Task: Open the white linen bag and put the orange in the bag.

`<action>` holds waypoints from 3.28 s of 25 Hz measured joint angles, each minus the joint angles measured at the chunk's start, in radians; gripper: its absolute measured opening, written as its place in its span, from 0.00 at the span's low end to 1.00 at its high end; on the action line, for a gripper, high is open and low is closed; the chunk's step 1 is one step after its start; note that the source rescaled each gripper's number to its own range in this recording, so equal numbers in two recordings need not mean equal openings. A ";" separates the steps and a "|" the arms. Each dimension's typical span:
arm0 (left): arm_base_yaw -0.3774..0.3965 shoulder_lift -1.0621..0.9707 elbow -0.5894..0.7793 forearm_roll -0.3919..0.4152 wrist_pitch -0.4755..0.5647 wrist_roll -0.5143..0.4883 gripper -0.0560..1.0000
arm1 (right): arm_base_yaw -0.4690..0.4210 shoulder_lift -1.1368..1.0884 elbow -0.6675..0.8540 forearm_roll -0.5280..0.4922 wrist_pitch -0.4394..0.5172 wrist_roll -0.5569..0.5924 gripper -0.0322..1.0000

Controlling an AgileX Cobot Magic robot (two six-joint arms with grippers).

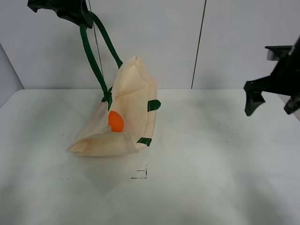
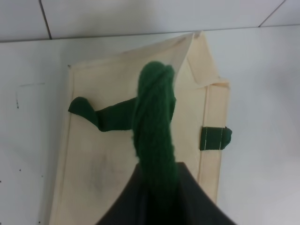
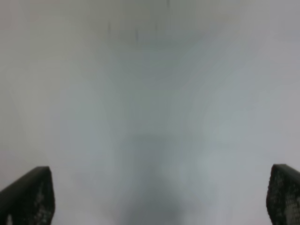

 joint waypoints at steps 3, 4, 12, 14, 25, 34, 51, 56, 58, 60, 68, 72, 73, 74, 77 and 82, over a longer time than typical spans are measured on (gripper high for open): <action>0.000 0.000 0.000 0.000 0.000 0.000 0.05 | 0.000 -0.209 0.202 0.000 0.002 -0.004 1.00; 0.000 0.000 0.000 0.000 0.000 0.000 0.05 | 0.000 -0.284 0.268 0.000 0.003 -0.012 1.00; 0.000 0.000 0.000 0.000 0.000 0.000 0.05 | 0.000 -0.797 0.606 0.000 -0.060 -0.012 1.00; 0.000 0.000 0.000 0.000 0.000 0.000 0.05 | 0.000 -0.955 0.670 0.005 -0.115 -0.012 1.00; 0.000 0.000 0.000 0.000 0.000 0.000 0.05 | 0.000 -1.491 0.782 0.009 -0.180 -0.018 1.00; -0.003 0.043 0.041 -0.057 -0.004 0.002 0.05 | 0.000 -1.535 0.782 0.008 -0.181 -0.012 1.00; -0.024 0.355 0.104 -0.178 -0.100 0.107 0.86 | 0.000 -1.535 0.782 0.008 -0.181 -0.012 1.00; -0.026 0.355 0.104 -0.066 -0.093 0.107 0.91 | 0.000 -1.535 0.782 0.008 -0.181 -0.012 1.00; -0.026 0.355 0.104 -0.008 -0.081 0.099 0.91 | 0.000 -1.535 0.782 0.008 -0.181 -0.012 1.00; -0.026 0.355 0.104 0.037 -0.069 0.088 0.91 | 0.000 -1.535 0.782 0.008 -0.181 -0.012 1.00; 0.052 0.355 0.104 0.068 -0.067 0.081 0.91 | 0.000 -1.535 0.782 0.008 -0.181 -0.012 1.00; 0.157 0.355 0.104 0.072 -0.042 0.081 0.91 | 0.000 -1.535 0.782 0.008 -0.181 -0.012 1.00; 0.180 0.355 0.104 0.073 -0.034 0.081 0.91 | 0.000 -1.535 0.782 0.008 -0.181 -0.012 1.00; 0.207 0.355 0.104 0.074 -0.024 0.081 0.91 | 0.000 -1.535 0.782 0.008 -0.181 -0.012 1.00; 0.264 0.355 0.104 0.075 -0.006 0.081 0.91 | 0.000 -1.535 0.782 0.008 -0.181 -0.012 1.00; 0.283 0.355 0.104 0.052 -0.004 0.099 0.91 | 0.000 -1.535 0.782 0.008 -0.181 -0.012 1.00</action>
